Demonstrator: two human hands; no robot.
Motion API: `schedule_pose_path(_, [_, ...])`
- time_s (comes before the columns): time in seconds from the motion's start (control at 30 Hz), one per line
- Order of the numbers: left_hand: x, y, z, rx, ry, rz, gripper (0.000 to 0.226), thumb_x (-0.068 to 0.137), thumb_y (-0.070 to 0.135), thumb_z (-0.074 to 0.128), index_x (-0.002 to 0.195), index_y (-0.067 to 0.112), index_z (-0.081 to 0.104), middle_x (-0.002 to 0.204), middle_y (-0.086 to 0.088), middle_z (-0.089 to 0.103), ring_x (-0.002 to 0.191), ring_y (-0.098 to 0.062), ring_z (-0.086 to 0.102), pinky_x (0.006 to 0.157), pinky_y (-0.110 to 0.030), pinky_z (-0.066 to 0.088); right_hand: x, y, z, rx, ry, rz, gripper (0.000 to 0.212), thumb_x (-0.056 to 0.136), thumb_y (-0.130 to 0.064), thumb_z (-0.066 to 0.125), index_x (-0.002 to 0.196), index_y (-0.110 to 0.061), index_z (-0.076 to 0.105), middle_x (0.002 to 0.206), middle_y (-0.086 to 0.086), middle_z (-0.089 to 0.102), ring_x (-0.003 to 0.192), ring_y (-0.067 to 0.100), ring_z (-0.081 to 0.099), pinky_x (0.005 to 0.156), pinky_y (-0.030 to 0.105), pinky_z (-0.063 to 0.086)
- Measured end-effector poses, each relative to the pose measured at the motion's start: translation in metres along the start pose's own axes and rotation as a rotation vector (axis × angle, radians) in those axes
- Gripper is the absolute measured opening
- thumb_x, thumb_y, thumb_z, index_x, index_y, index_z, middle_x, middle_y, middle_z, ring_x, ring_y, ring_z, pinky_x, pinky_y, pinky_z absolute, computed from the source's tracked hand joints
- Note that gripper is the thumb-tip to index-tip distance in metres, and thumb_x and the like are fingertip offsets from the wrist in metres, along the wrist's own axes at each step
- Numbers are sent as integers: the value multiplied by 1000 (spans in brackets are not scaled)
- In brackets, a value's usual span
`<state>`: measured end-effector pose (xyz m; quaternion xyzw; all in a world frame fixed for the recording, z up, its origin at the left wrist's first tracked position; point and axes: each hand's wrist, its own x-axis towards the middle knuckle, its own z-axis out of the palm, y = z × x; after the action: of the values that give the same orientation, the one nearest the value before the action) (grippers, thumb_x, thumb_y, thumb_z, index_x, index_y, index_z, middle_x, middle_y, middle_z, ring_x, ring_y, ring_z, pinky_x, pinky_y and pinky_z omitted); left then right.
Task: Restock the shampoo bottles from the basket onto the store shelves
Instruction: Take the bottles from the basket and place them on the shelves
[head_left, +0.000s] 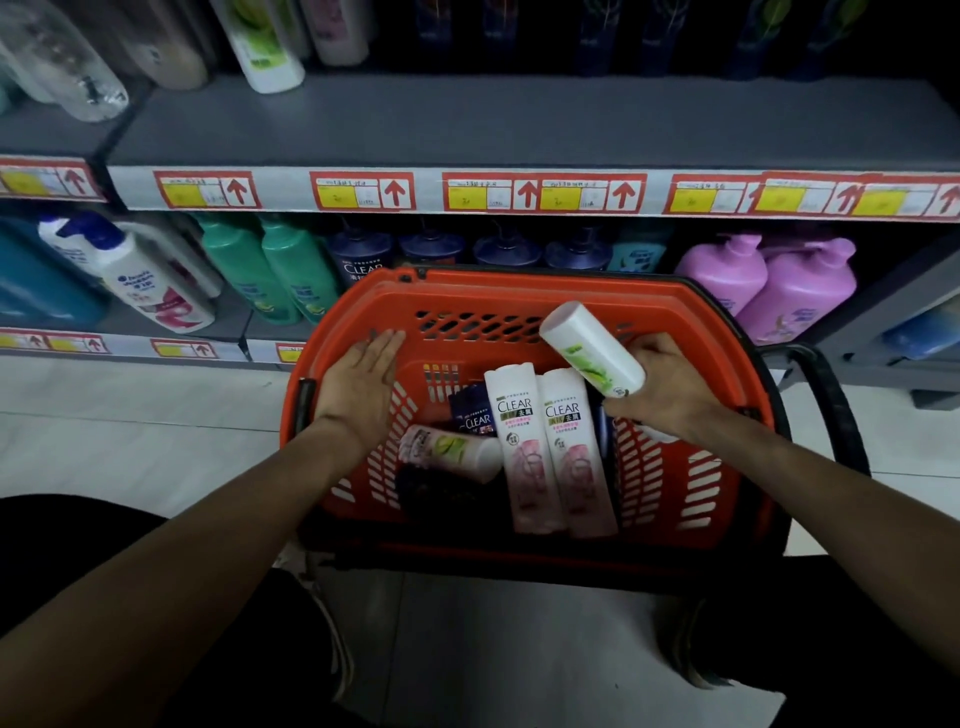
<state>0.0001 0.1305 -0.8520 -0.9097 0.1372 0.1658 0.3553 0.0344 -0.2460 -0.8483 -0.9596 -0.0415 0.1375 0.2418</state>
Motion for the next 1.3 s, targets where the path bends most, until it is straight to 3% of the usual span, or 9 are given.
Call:
schedule_pose_path(0.13, [1, -1, -5, -116, -1, 14, 84, 98, 59, 35, 164, 14, 12, 167, -18, -25, 157, -31, -16, 128, -49, 0, -5, -2, -2, -27, -1, -102, 56, 56, -47, 85, 105, -24, 73, 126, -4, 39, 123, 22, 39, 107, 42, 41])
schedule_pose_path(0.3, [-9, -2, -38, -670, 8, 4, 80, 94, 62, 55, 161, 33, 23, 170, -15, -14, 159, -31, -7, 129, -52, 3, -18, -27, -7, 1, 39, -161, 54, 51, -62, 73, 91, -27, 68, 106, -1, 35, 107, 22, 35, 85, 30, 31])
schedule_pose_path(0.43, [-14, 2, -73, -1212, 28, 5, 79, 89, 47, 72, 157, 33, 35, 169, -7, 20, 155, -29, 23, 125, -51, 25, -28, -63, -15, 195, -11, -130, 46, 56, -51, 86, 93, -32, 66, 106, 4, 46, 105, 22, 47, 77, 23, 45])
schedule_pose_path(0.53, [-33, -1, -103, -1807, 38, 31, 60, 93, 30, 72, 149, 29, 50, 142, 3, 58, 135, -20, 55, 116, -42, 42, -42, -96, -34, 425, -127, -134, 38, 71, -20, 92, 103, -14, 73, 104, 8, 69, 92, 28, 71, 65, 23, 60])
schedule_pose_path(0.67, [-60, -19, -139, -2340, -3, 94, 54, 86, 31, 62, 140, 25, 58, 131, -7, 69, 115, -24, 70, 101, -43, 54, -62, -128, -51, 667, -266, -133, 43, 81, -13, 86, 120, -15, 71, 108, 1, 78, 99, 16, 75, 85, 31, 62])
schedule_pose_path(0.9, [-73, -28, -161, -2416, 157, -3, 49, 91, 36, 75, 130, 10, 63, 116, -11, 76, 107, -29, 74, 93, -47, 59, -68, -159, -63, 507, -178, -170, 60, 73, -21, 92, 124, -14, 60, 104, 0, 73, 85, 13, 74, 66, 30, 63])
schedule_pose_path(1.0, [-72, -32, -161, -2485, 76, -129, 53, 87, 40, 78, 127, 8, 65, 109, -10, 78, 101, -26, 76, 82, -38, 61, -69, -163, -68, 439, -77, -128, 81, 63, -46, 94, 131, -21, 56, 111, -12, 68, 84, -2, 67, 60, 12, 51])
schedule_pose_path(1.17, [-73, -40, -155, -2697, 30, -327, 33, 85, 43, 79, 102, 16, 70, 91, -4, 80, 86, -16, 77, 71, -27, 59, -73, -157, -78, 731, -83, 50, 71, 61, -42, 96, 118, -20, 60, 99, -5, 76, 74, 4, 74, 59, 21, 56])
schedule_pose_path(1.3, [-76, -51, -150, -2739, -5, -241, 35, 88, 44, 75, 108, 16, 68, 111, -10, 78, 99, -21, 76, 79, -30, 63, -66, -151, -87, 1038, -46, 115, 82, 47, -27, 100, 121, -19, 65, 110, 3, 77, 92, 16, 77, 78, 34, 62])
